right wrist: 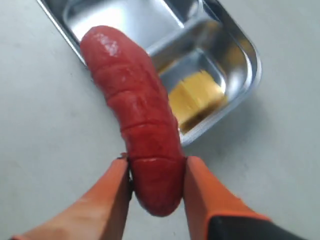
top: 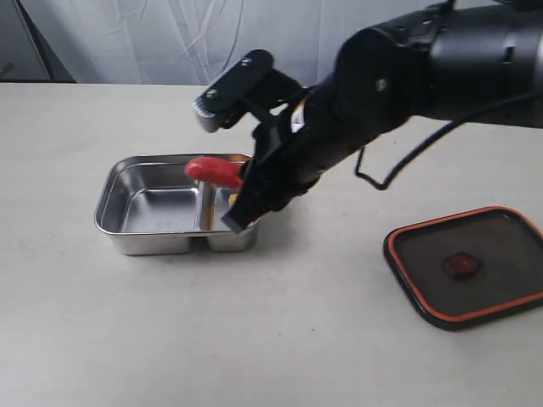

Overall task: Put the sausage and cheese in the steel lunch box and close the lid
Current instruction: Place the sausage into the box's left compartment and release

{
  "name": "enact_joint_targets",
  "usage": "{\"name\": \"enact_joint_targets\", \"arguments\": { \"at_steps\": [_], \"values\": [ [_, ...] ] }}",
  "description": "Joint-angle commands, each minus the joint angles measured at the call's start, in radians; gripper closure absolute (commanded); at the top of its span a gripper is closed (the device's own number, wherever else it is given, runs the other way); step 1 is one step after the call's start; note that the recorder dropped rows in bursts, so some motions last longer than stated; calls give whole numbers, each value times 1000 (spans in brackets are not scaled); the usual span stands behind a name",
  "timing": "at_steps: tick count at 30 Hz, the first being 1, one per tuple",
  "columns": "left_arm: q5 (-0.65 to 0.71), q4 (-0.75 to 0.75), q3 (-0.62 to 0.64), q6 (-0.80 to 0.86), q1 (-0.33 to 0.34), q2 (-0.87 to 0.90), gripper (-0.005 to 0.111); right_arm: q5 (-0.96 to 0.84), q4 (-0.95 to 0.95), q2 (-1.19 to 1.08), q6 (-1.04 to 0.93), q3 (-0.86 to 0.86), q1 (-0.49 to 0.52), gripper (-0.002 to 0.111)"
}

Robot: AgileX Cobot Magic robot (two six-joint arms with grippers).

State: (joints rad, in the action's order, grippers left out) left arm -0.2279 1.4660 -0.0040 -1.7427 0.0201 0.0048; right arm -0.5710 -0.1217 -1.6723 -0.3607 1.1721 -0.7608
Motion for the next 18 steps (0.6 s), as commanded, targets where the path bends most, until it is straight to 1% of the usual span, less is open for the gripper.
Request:
{"name": "enact_joint_targets", "arguments": {
  "at_steps": [1, 2, 3, 4, 6, 9, 10, 12, 14, 15, 16, 18],
  "values": [
    [-5, 2, 4, -1, -3, -5, 107, 28, -22, -148, -30, 156, -57, 109],
    [-5, 2, 4, -1, -3, -5, 107, 12, -22, -231, -28, 250, -62, 109],
    [-5, 2, 4, -1, -3, -5, 107, -5, -24, -263, -23, 286, -62, 109],
    [-5, 2, 4, -1, -3, -5, 107, -65, -24, -341, 11, 379, -62, 109],
    [-5, 2, 4, -1, -3, -5, 107, -114, -16, -422, 24, 478, -62, 109],
    [-5, 2, 4, -1, -3, -5, 107, -66, -46, -495, 24, 555, -62, 109],
    [-5, 2, 4, -1, -3, -5, 107, -46, -45, -519, 24, 570, -62, 106],
    [-5, 2, 4, -1, -3, -5, 107, -41, -47, -528, 30, 572, -62, 85],
    [-5, 2, 4, -1, -3, -5, 107, -40, -39, -528, 59, 572, -62, 50],
    [-5, 2, 4, -1, -3, -5, 107, -41, -39, -528, 59, 572, -62, 39],
    [-5, 2, 4, -1, -3, -5, 107, -56, -39, -525, 59, 572, -62, 40],
    [-5, 2, 4, -1, -3, -5, 107, -105, -37, -506, 59, 572, -62, 51]
  ]
}}
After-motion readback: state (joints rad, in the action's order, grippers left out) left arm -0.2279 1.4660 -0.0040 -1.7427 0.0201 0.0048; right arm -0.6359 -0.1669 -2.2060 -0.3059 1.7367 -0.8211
